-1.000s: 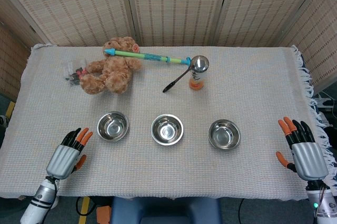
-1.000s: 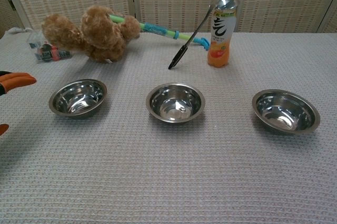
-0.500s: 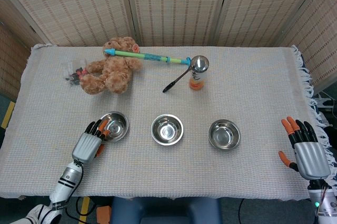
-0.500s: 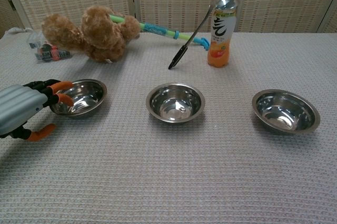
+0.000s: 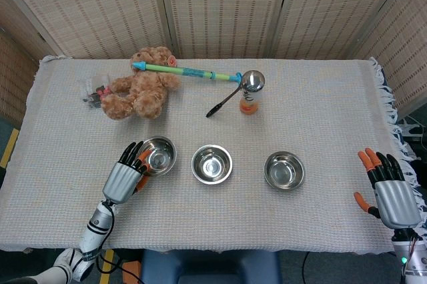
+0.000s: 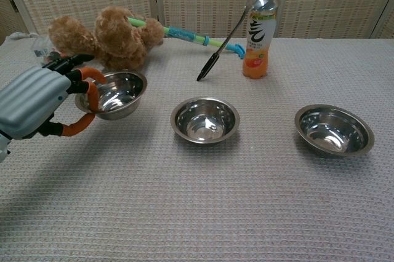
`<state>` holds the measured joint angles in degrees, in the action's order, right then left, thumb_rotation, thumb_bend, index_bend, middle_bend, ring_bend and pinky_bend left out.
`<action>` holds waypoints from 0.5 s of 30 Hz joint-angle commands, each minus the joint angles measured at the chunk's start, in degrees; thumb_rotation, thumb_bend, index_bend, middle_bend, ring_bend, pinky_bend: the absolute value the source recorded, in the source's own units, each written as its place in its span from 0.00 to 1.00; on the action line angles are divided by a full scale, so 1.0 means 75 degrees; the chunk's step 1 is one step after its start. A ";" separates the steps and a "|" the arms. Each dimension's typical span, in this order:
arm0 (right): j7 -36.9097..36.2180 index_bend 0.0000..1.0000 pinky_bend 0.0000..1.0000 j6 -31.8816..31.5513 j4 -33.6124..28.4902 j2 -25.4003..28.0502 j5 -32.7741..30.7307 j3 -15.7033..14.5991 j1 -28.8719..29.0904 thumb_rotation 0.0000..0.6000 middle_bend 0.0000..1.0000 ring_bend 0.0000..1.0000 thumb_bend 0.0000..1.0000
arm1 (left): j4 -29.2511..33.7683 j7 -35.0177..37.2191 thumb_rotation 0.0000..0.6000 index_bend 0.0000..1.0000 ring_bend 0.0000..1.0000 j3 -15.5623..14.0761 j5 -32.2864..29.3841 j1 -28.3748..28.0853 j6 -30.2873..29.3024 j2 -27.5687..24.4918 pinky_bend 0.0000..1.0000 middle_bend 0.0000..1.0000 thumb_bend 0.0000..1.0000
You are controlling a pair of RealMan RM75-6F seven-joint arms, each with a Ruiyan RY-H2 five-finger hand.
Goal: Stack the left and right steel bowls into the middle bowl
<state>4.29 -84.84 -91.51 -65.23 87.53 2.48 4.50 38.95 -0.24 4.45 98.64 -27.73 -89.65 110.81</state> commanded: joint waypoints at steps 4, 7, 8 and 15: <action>-0.0150 0.00 0.00 -0.0092 -0.0052 0.0085 0.0048 -0.0002 -0.0044 1.00 0.00 0.00 0.19 | 0.0942 -0.0533 1.00 0.81 0.05 -0.0011 0.0239 -0.0477 0.0005 0.0125 0.13 0.25 0.44; -0.0245 0.00 0.00 -0.0134 -0.0071 0.0134 0.0026 0.0021 -0.0069 1.00 0.00 0.00 0.19 | 0.1287 -0.0880 1.00 0.81 0.05 -0.0044 0.0247 -0.0750 0.0449 0.0309 0.13 0.24 0.44; -0.0275 0.00 0.00 -0.0137 -0.0074 0.0151 0.0013 0.0029 -0.0073 1.00 0.00 0.00 0.19 | 0.1344 -0.1010 1.00 0.80 0.05 -0.0052 0.0240 -0.0875 0.0667 0.0396 0.13 0.24 0.44; -0.0481 0.00 0.00 -0.0082 -0.0078 0.0260 -0.0129 0.0085 -0.0083 1.00 0.00 0.00 0.19 | 0.1056 -0.1413 1.00 0.77 0.05 0.0153 0.0015 -0.1486 0.1531 0.0978 0.13 0.24 0.44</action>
<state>0.82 -85.48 -92.09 -63.38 86.66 3.04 3.91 47.67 -9.98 5.00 99.53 -37.72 -79.59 116.88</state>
